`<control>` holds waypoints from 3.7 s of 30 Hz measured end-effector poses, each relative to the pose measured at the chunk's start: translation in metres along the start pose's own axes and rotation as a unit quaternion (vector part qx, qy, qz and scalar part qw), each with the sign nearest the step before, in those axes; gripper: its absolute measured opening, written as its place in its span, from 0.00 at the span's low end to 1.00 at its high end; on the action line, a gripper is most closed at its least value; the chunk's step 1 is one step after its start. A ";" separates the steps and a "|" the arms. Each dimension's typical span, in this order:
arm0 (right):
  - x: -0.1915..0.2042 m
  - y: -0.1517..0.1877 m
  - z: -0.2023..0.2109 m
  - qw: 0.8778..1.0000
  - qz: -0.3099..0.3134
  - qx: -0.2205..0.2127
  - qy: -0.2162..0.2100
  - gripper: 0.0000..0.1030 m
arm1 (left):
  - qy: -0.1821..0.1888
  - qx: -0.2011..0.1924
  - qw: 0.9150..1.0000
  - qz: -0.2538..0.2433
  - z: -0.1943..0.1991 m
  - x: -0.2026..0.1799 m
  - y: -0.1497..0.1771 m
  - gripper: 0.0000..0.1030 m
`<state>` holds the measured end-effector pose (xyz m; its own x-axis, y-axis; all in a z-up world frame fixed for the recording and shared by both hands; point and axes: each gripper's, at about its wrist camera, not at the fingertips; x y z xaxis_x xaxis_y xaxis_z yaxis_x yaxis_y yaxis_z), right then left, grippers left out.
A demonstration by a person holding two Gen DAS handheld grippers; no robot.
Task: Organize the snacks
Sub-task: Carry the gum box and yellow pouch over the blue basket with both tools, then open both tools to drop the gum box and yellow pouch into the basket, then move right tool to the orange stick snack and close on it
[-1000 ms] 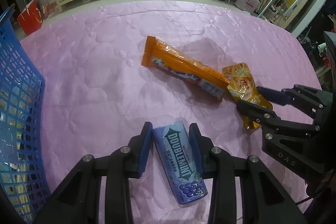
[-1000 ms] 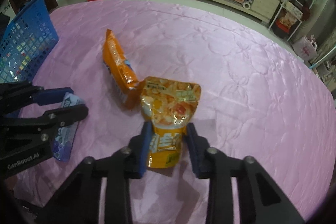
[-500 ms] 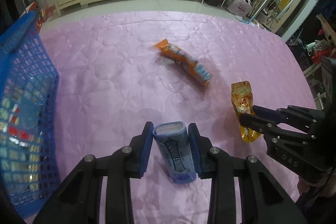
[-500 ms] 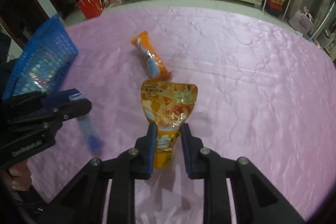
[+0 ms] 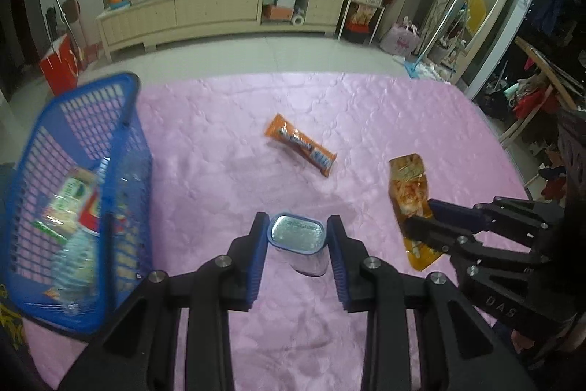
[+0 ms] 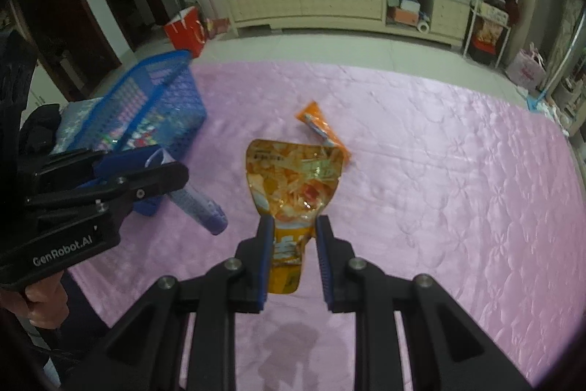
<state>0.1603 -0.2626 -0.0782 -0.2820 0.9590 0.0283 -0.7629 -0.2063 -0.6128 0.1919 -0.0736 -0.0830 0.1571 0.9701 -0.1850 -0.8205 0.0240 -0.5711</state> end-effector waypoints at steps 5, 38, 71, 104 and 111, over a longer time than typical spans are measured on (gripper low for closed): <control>0.027 -0.008 0.010 1.000 0.016 -0.012 -0.011 0.26 | -0.010 -0.026 1.000 0.001 0.033 0.013 -0.001 0.29; 0.193 -0.087 -0.038 0.990 0.108 -0.020 -0.089 0.05 | -0.097 -0.059 0.989 0.090 0.109 0.189 0.017 0.29; 0.223 -0.079 -0.057 0.991 0.135 0.019 -0.018 0.59 | -0.088 -0.032 0.991 0.100 0.102 0.218 0.036 0.56; 0.087 -0.054 0.002 0.999 0.031 -0.013 0.002 0.84 | -0.071 -0.030 0.997 0.017 0.081 0.107 0.009 0.76; 0.041 -0.051 -0.011 1.000 0.009 0.001 0.020 0.84 | -0.073 -0.015 0.997 0.004 0.048 0.086 -0.006 0.77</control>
<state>0.1945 -0.2109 -0.0547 -0.2715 0.9623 -0.0138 -0.7589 -0.2229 -0.6119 0.1842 0.0216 -0.0571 0.0680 0.9951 -0.0724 -0.8042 0.0118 -0.5942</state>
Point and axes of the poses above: each gripper's, at about its wrist camera, not at the fingertips, and z roughly against the way its jaws point, x to its left, y to its underside, and after that the axes turned 3 degrees about y, right-handed
